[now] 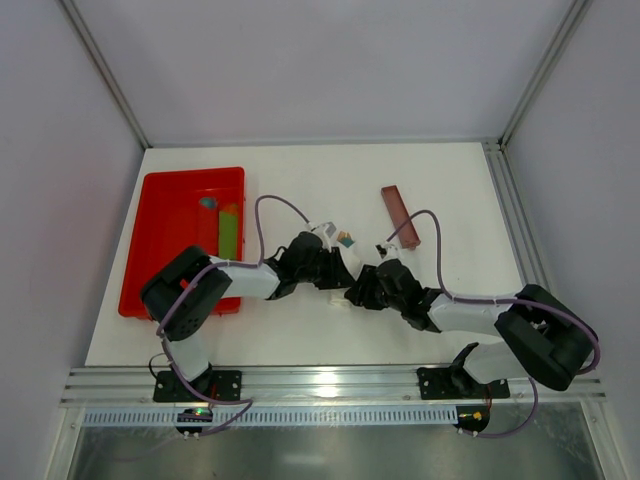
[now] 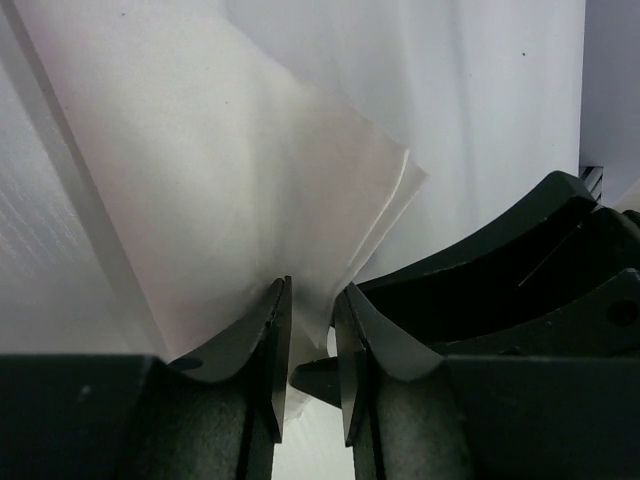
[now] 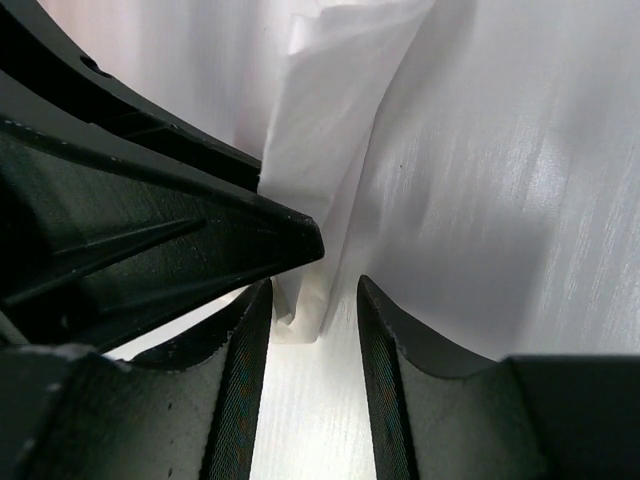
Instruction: Place the utensils on the paper napkin and roll it up
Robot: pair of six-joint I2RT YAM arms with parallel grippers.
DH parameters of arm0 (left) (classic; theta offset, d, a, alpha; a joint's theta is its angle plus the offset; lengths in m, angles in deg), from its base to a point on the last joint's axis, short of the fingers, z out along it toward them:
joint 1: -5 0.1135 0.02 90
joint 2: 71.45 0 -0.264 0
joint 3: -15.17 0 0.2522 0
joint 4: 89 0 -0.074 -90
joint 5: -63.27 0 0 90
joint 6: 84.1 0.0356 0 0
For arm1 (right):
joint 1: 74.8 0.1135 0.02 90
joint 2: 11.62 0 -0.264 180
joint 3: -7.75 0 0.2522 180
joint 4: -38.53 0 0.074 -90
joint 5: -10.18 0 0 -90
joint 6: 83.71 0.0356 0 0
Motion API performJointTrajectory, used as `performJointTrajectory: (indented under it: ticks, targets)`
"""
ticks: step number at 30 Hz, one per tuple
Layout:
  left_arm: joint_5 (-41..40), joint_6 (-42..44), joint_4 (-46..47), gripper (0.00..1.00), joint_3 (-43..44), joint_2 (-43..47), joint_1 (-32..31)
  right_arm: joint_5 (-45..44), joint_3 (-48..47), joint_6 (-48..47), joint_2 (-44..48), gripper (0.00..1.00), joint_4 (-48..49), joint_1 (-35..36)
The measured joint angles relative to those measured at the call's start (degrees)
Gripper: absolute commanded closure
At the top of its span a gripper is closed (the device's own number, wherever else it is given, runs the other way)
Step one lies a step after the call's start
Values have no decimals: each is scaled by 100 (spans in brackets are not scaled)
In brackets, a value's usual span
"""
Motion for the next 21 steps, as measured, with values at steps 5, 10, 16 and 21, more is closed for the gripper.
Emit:
performJointTrajectory:
  ticks: [5, 10, 16, 21]
  targets:
    - [79, -26, 2, 66, 109, 26, 0, 0, 48, 72, -50, 58, 168, 4]
    - [81, -11, -98, 64, 144, 199, 0, -26, 87, 96, -68, 64, 254, 42]
    - [26, 26, -343, 67, 168, 634, 0, -44, 160, 107, -70, 72, 299, 92]
    - [-85, 42, -487, 70, 127, 907, 0, -72, 179, 107, -68, 76, 317, 114]
